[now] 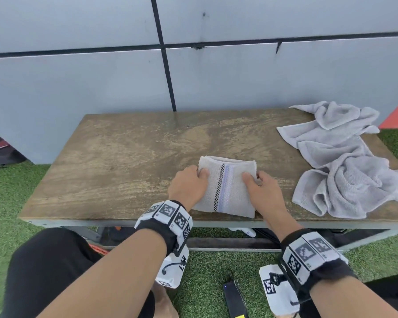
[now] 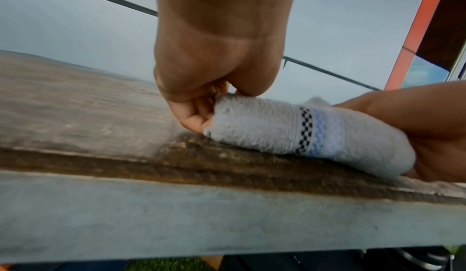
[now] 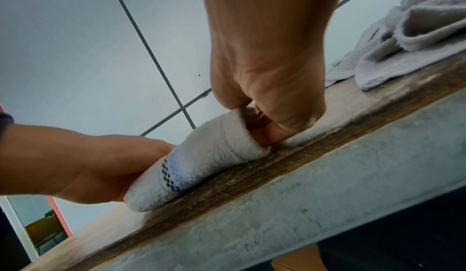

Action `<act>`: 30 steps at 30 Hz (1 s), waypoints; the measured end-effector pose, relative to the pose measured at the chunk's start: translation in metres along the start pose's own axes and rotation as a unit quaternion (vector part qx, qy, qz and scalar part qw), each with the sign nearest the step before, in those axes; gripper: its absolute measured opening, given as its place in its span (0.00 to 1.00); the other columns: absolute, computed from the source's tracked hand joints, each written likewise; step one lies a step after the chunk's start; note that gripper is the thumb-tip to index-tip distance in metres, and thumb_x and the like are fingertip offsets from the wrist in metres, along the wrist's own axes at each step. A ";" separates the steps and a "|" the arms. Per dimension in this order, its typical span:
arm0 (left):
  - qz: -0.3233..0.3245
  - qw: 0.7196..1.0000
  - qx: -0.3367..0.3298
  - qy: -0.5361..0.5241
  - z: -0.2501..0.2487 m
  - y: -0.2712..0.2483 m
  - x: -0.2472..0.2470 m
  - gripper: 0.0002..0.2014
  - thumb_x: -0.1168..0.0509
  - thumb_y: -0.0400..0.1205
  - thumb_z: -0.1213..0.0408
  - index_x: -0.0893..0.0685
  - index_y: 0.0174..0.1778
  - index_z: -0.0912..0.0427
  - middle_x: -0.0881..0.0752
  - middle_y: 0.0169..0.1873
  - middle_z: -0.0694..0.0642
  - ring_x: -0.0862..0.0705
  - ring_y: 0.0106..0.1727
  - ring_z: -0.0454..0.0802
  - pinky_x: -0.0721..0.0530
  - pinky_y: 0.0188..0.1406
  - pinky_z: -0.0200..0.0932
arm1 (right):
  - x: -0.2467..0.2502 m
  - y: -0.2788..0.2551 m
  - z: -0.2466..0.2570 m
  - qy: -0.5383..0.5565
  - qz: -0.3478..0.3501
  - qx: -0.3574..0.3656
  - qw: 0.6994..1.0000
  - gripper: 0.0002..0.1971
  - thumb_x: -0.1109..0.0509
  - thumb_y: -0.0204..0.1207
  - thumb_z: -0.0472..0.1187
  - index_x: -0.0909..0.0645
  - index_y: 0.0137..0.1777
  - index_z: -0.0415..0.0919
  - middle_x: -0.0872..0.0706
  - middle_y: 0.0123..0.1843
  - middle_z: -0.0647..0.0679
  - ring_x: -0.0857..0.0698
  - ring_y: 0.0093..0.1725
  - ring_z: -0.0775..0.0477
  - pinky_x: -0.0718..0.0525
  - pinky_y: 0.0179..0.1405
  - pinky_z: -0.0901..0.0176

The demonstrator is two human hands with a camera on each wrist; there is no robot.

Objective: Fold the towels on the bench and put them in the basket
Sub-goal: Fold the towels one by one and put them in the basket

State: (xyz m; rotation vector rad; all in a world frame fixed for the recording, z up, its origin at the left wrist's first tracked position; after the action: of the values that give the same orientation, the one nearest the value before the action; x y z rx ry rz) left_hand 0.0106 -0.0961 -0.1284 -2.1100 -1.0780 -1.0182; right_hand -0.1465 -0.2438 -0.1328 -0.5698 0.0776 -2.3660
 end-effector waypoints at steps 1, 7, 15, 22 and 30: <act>-0.009 1.000 -0.002 0.002 -0.003 0.002 0.002 0.21 0.49 0.87 0.41 0.32 0.35 0.52 0.23 0.32 0.49 0.24 0.31 0.50 0.23 0.36 0.48 | 0.000 0.002 0.000 -0.005 0.000 0.000 1.000 0.12 0.35 0.86 0.52 0.17 0.55 0.45 0.11 0.48 0.47 0.12 0.46 0.45 0.13 0.42 0.47; -0.044 0.997 -0.067 -0.004 -0.023 0.011 0.002 0.19 0.47 0.89 0.45 0.32 0.37 0.53 0.24 0.31 0.49 0.27 0.28 0.48 0.29 0.29 0.46 | 0.007 0.011 0.009 -0.054 -0.019 0.044 0.997 0.18 0.37 0.86 0.48 0.30 0.36 0.42 0.26 0.31 0.50 0.29 0.29 0.51 0.33 0.27 0.60; -0.092 0.991 -0.085 0.052 -0.027 0.020 -0.001 0.18 0.53 0.91 0.45 0.31 0.48 0.56 0.22 0.31 0.51 0.20 0.33 0.57 0.19 0.31 0.52 | 0.010 0.024 0.008 -0.127 -0.014 0.074 0.989 0.17 0.40 0.88 0.53 0.24 0.48 0.38 0.17 0.42 0.46 0.21 0.39 0.49 0.28 0.32 0.56; -0.128 0.987 -0.055 0.073 -0.025 0.023 -0.005 0.18 0.53 0.91 0.46 0.31 0.46 0.57 0.28 0.27 0.49 0.27 0.28 0.52 0.29 0.26 0.47 | 0.010 0.039 0.002 -0.171 -0.031 0.059 0.983 0.20 0.40 0.87 0.55 0.27 0.42 0.40 0.19 0.37 0.46 0.22 0.36 0.48 0.33 0.30 0.54; -0.117 0.988 -0.019 0.096 -0.021 0.029 -0.009 0.20 0.55 0.91 0.47 0.29 0.45 0.58 0.30 0.27 0.49 0.25 0.31 0.56 0.30 0.28 0.47 | 0.009 0.044 -0.002 -0.193 -0.043 0.034 0.980 0.21 0.38 0.85 0.58 0.24 0.42 0.40 0.17 0.38 0.47 0.19 0.39 0.45 0.30 0.32 0.52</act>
State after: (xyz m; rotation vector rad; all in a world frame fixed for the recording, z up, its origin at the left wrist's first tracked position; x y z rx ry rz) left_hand 0.0235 -0.1309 -0.1278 -1.8983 -1.2361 -1.3331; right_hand -0.1261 -0.2835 -0.1407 -1.0037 -0.2060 -2.2846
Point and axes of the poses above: each hand's wrist, its own y-axis towards the middle knuckle, its own x-axis out of the back of the hand, z = x × y, the point moved 8 cm from there along y, towards the middle knuckle
